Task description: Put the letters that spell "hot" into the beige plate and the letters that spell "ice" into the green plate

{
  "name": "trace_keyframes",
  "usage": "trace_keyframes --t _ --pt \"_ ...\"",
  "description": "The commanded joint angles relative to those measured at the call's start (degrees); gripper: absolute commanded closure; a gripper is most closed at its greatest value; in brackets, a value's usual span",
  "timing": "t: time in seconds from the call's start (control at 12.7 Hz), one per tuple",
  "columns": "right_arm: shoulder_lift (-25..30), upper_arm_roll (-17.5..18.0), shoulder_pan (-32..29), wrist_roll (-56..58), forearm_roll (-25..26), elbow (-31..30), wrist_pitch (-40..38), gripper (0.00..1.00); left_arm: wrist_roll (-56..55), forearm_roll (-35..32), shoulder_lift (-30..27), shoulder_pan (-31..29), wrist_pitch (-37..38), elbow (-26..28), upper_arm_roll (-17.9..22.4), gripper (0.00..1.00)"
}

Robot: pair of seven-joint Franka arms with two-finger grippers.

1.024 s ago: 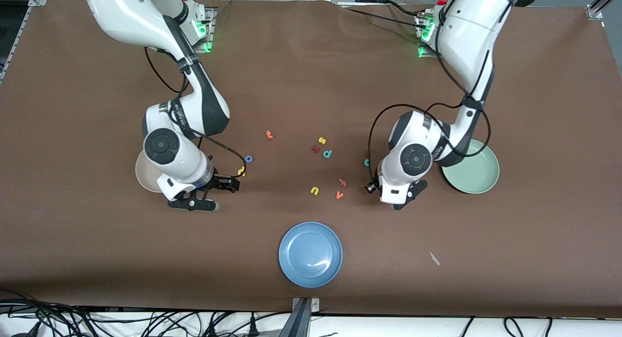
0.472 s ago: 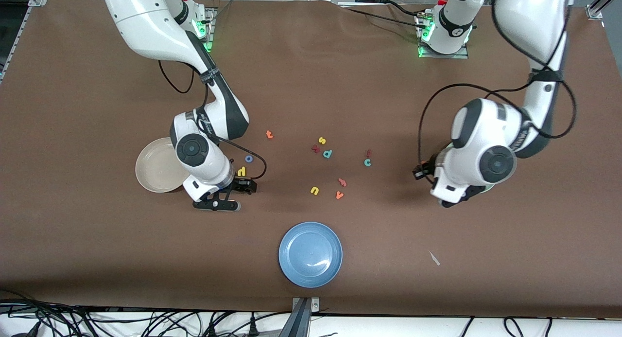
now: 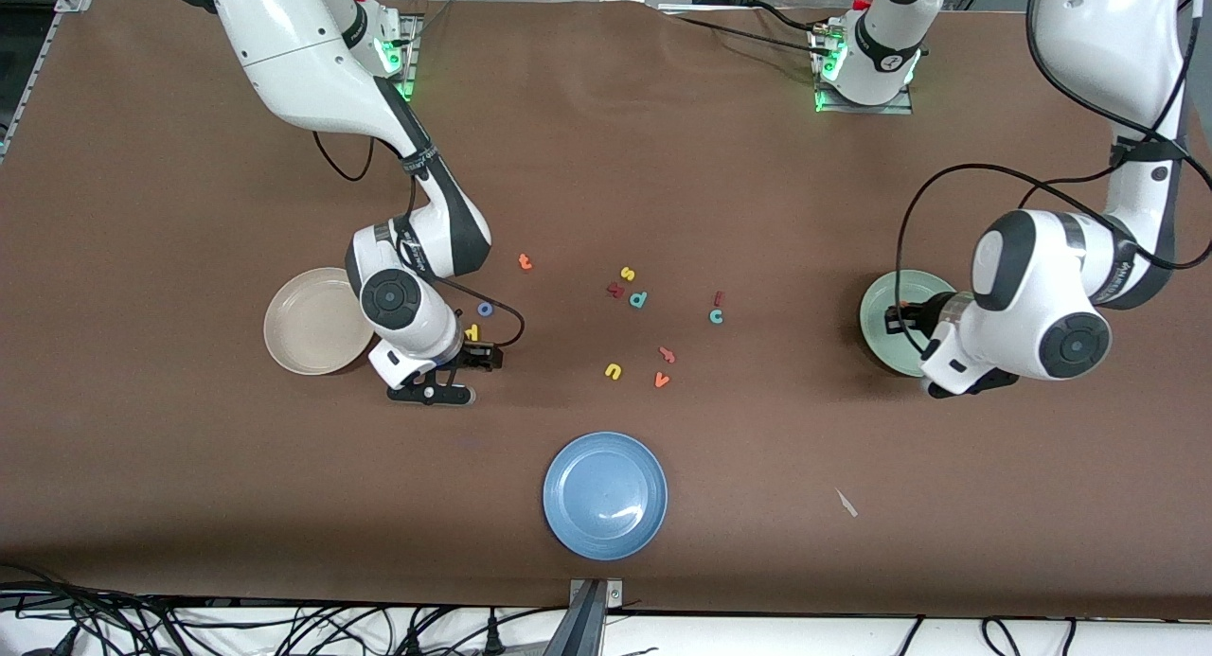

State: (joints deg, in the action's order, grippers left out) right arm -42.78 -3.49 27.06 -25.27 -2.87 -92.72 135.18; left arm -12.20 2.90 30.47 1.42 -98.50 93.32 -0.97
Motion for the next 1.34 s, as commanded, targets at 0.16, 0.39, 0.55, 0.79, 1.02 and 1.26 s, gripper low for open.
trace_keyframes --t 0.16,0.39,0.55,0.79,1.02,1.26 --pt "2.69 -0.02 0.27 -1.27 -0.12 -9.83 9.12 0.00 5.26 -2.97 5.82 -2.83 -6.35 0.29 -0.52 0.97" --pt "4.62 0.50 0.27 -1.36 -0.12 -11.86 8.96 0.00 5.26 -3.51 7.94 -3.26 -7.14 0.81 -0.53 0.65" --pt "6.47 1.29 0.27 -1.97 -0.21 -13.18 7.83 0.00 5.35 -3.51 7.51 -3.27 -6.97 0.64 -0.61 0.07" --pt "7.09 2.35 0.36 -3.82 -0.12 -13.27 6.50 0.00 3.86 -3.34 4.09 -1.43 -4.43 -0.15 -0.88 0.00" --pt "7.09 2.35 0.27 -2.85 -0.12 -13.54 6.59 0.06 2.02 -0.19 -0.22 -0.89 -0.92 -0.86 -2.97 0.00" --pt "7.18 2.35 0.19 -2.06 -0.12 -13.54 6.59 0.15 -6.49 1.32 -1.99 -0.98 -0.82 -0.59 -8.50 0.01"
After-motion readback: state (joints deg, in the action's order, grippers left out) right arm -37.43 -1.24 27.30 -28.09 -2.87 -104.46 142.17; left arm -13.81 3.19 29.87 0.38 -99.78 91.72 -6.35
